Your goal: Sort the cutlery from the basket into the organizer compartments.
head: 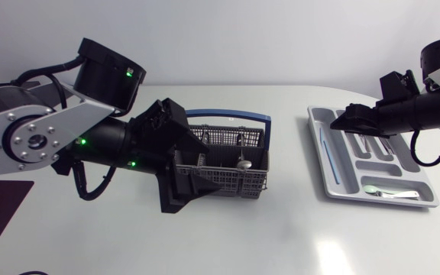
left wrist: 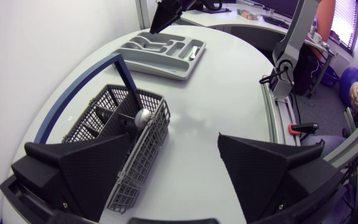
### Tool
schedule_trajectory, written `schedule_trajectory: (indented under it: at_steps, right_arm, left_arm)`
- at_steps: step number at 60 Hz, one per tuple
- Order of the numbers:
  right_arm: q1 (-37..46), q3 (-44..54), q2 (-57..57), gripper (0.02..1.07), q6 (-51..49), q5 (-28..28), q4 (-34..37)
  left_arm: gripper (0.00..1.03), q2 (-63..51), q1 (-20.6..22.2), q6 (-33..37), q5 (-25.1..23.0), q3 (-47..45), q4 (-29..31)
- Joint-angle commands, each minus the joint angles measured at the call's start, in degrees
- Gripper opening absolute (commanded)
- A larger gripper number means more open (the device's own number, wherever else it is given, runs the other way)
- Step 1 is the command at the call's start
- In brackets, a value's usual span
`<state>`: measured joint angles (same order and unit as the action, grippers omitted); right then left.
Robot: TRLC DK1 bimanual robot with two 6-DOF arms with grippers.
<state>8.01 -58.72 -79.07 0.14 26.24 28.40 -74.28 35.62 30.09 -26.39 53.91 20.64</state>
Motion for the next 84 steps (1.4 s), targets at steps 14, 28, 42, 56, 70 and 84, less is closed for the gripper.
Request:
schedule_trajectory:
  at_steps: [14, 28, 42, 56, 70, 84]
  right_arm:
    - [-10.9, 5.1, 3.6, 0.63, 10.1, 1.1, -1.2]
    - [-15.7, 5.2, 4.1, 0.63, 15.3, 1.4, -2.3]
    - [-20.8, 5.3, 2.6, 0.65, 19.4, 4.9, -1.8]
    - [-24.4, 4.2, -0.7, 0.64, 19.8, 4.7, -1.8]
    - [-24.8, 1.9, -4.3, 0.64, 20.2, 6.7, 0.2]
    - [-26.8, -0.5, -6.8, 0.64, 21.9, 5.6, 0.2]
  left_arm:
    - [0.98, 0.3, -0.5, 3.9, 2.4, -3.6, -3.3]
    - [0.98, -1.1, -1.2, 5.0, 3.1, -5.0, -6.0]
    - [0.98, -2.4, -1.6, 5.3, 3.1, -5.0, -6.9]
    - [0.98, -3.0, -1.9, 5.7, 3.1, -5.3, -7.8]
    - [0.98, -4.1, -1.9, 5.7, 3.1, -5.5, -9.3]
    - [0.98, -4.8, -1.9, 5.8, 3.5, -6.0, -11.0]
